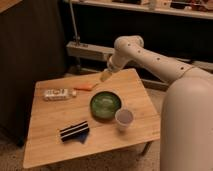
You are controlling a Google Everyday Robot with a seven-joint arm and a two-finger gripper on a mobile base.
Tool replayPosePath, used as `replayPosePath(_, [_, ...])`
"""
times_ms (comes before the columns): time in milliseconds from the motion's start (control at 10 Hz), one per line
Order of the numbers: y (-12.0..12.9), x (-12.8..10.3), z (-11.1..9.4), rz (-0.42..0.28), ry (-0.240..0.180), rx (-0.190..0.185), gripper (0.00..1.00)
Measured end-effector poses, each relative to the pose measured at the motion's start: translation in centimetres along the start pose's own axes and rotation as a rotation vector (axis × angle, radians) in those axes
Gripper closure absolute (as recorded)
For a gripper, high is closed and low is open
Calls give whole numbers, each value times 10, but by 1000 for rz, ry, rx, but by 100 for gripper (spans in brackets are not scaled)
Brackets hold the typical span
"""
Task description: Place the pepper in the ceramic cup
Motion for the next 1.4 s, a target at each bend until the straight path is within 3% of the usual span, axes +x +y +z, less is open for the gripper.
replayPosePath(100, [4, -3, 13, -27, -16, -49, 35])
replayPosePath(200, [5, -2, 16, -32, -19, -63, 35])
replayPosePath(700, [7, -3, 16, -38, -27, -62, 35])
replayPosePath(800, [8, -6, 17, -71, -63, -46, 35])
replayPosePath(1000, [9, -20, 22, -224, -207, -44, 35])
replayPosePath(1100, [12, -36, 28, -335, -311, -55, 35])
replayPosePath(1200, [16, -49, 34, -393, -372, -70, 35])
replayPosePath(1300, [18, -61, 40, -433, -391, -77, 35])
replayPosePath(1400, [22, -74, 47, -475, -373, -75, 35])
